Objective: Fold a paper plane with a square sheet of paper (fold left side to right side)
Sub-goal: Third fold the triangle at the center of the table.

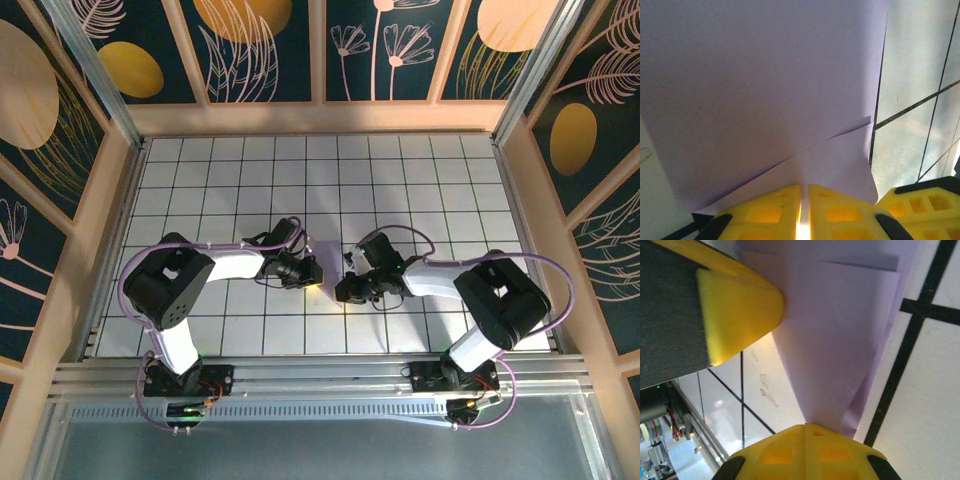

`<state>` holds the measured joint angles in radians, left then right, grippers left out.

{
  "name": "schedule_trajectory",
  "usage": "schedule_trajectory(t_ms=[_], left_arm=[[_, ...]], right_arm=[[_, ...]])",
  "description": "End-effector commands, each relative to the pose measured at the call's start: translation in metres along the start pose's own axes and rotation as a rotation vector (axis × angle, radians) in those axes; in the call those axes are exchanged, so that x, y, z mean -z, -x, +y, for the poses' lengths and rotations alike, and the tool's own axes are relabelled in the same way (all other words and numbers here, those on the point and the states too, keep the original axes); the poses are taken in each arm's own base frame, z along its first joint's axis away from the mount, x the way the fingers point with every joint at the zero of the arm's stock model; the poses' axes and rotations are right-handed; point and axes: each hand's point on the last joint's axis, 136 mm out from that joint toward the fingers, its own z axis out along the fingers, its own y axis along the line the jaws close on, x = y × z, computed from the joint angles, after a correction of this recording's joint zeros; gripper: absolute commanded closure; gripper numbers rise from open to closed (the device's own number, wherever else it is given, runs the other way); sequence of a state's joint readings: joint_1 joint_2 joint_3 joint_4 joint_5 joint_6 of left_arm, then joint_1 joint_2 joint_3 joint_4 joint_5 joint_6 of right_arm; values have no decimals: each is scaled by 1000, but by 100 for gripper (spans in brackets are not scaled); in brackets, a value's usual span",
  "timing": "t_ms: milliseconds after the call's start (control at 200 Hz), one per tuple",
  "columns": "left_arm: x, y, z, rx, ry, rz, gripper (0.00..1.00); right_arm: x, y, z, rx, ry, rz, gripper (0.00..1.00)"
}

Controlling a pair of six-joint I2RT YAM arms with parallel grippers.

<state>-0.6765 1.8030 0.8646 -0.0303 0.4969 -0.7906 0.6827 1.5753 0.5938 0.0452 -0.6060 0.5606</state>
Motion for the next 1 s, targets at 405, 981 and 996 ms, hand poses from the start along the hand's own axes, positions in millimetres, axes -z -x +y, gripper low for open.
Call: schedule_trajectory(t_ms=[405, 981, 996], left_arm=[[20, 13, -15, -36, -1, -90, 84], [-2, -29, -34, -28, -111, 6, 93], [-4, -29, -33, -27, -109, 8, 93]], right_arm=[[-6, -11, -38, -79, -186, 44, 100], [-5, -17, -56, -120, -310, 48, 100], [-5, -16, -56, -121, -310, 48, 100]])
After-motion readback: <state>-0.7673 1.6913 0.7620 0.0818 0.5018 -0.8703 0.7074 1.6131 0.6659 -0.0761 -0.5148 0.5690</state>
